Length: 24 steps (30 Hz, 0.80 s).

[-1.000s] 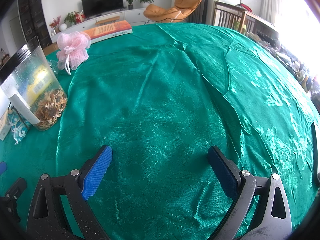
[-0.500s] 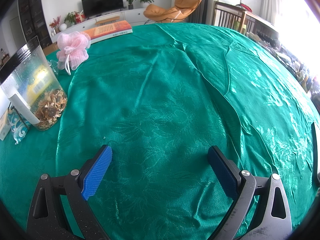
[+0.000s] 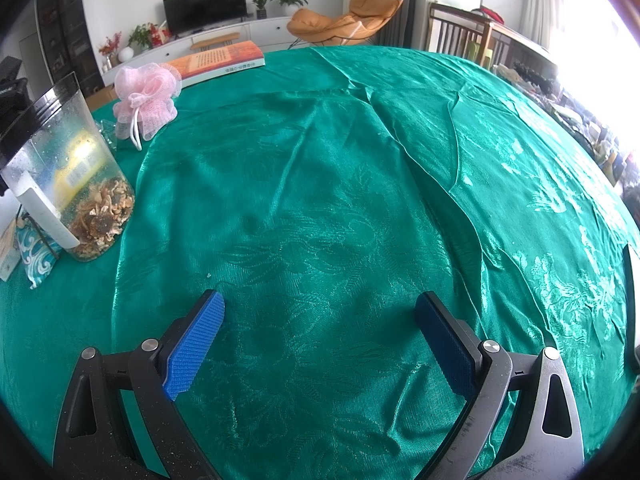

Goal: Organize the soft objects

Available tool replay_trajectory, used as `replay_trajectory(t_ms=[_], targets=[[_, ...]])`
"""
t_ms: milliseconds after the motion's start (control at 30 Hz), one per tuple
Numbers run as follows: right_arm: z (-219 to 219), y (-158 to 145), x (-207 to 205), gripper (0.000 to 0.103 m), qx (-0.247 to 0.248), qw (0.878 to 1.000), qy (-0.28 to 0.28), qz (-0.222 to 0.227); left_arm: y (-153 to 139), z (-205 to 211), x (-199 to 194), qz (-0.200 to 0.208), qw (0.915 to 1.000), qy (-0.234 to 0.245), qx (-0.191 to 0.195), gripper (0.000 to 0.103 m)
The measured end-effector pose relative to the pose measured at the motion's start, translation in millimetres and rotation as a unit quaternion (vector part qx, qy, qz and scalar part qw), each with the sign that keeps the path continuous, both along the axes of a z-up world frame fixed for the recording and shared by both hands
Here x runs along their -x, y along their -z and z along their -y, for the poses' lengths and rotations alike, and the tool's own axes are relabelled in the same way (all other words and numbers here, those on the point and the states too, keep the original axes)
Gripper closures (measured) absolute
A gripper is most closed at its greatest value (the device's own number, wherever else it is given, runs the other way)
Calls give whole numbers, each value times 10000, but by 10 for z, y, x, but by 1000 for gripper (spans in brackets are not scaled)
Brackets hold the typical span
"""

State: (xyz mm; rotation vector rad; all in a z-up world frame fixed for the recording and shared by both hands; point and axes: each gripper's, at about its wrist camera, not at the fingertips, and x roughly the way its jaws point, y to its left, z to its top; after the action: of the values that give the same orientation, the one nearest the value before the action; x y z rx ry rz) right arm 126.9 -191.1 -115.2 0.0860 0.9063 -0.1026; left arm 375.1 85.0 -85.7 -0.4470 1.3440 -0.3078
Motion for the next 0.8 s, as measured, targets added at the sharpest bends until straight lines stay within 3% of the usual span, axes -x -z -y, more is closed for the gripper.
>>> replay_trajectory(t_ms=[167, 300, 400, 467, 600, 700, 800], targets=[[3, -3, 5, 5, 1, 10000, 0, 0, 109, 53, 2, -57, 9986, -117, 508, 0], [1, 0, 0, 5, 0, 10000, 0, -1, 65, -7, 2, -42, 9994, -167, 313, 0], [1, -1, 2, 5, 0, 10000, 0, -1, 19, -158, -38, -1, 9973, -726, -46, 0], [2, -2, 5, 5, 0, 10000, 1, -1, 62, -169, -54, -135, 9968, -791, 31, 0], [1, 0, 0, 5, 0, 10000, 0, -1, 153, 32, -40, -434, 9971, -145, 602, 0], [0, 0, 1, 5, -1, 10000, 0, -1, 105, 238, -43, -287, 9984, 482, 104, 0], [1, 0, 1, 5, -1, 10000, 1, -1, 89, 355, -53, -245, 9974, 633, -256, 1]])
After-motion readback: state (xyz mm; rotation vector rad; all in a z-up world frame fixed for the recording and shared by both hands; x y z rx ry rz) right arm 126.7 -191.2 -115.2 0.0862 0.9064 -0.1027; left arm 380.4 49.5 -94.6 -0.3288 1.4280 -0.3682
